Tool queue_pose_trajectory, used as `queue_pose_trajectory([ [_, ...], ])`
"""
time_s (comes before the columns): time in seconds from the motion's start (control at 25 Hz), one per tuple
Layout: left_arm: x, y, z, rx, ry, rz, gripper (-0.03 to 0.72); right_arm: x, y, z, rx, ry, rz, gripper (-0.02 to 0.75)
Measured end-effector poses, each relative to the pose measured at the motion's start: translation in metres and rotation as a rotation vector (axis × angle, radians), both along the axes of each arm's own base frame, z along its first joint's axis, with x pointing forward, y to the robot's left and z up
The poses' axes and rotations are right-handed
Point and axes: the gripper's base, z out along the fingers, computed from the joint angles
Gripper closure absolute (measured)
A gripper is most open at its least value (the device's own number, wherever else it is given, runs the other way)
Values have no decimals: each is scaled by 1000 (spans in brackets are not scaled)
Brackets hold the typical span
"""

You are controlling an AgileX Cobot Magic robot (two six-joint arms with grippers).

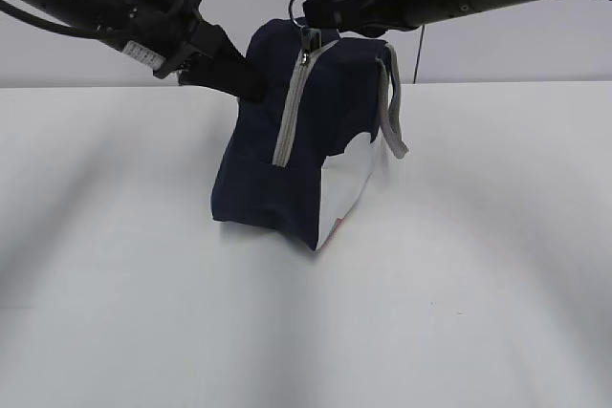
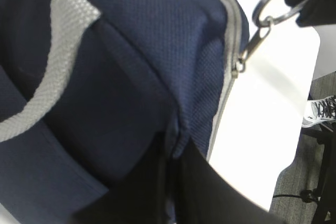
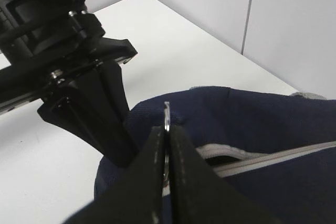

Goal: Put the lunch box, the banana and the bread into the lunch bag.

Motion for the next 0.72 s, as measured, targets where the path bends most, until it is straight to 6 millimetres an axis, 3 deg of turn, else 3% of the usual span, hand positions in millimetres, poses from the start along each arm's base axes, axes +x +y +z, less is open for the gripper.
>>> queue_pose_trajectory([
  [0.72,1,0,0,5,-7,17,685,9,-12,5,36,-7,-178,754],
])
